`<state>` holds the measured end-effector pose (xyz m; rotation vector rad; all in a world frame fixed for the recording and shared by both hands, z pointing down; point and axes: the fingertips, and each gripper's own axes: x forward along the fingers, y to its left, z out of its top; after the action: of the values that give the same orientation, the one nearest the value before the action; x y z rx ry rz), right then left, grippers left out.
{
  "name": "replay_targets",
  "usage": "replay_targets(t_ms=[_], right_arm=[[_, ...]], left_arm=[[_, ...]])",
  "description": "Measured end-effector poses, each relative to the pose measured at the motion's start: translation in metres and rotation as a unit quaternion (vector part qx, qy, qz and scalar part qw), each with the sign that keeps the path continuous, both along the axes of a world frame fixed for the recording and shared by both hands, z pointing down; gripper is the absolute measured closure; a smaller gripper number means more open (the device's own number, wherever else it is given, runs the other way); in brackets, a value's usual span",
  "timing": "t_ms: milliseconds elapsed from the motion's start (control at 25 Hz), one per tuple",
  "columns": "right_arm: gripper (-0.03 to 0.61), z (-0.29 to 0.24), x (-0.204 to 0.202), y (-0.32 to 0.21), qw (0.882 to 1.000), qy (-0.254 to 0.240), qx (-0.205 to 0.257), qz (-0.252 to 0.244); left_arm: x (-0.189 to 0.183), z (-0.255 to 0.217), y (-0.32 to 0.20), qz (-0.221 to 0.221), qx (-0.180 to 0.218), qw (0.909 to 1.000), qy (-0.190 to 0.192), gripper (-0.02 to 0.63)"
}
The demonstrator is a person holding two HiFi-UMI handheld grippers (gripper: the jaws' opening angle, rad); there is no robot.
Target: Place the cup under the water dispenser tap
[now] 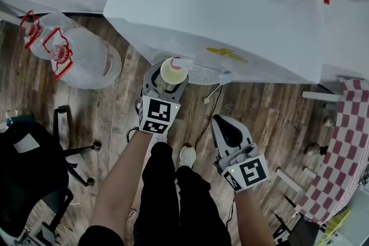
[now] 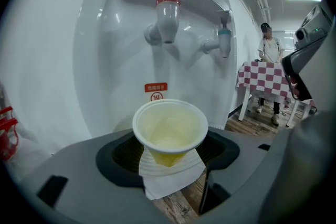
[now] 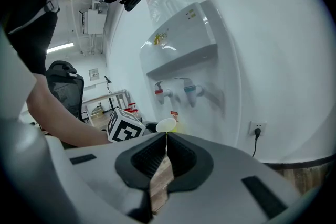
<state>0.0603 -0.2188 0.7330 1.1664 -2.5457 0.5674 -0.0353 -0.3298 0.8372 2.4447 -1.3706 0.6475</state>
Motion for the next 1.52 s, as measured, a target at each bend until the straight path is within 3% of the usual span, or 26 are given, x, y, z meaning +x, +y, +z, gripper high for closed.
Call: replay_targets(t_ms=[1520], right_arm=[[0.555,0.033,-0.023,-0.017,0.999,0.016,-0.027,-0.008]], left_arm=[[0.004,0.040,-0.001,0.002,-0.051,0.9986,-0.009,0.302]])
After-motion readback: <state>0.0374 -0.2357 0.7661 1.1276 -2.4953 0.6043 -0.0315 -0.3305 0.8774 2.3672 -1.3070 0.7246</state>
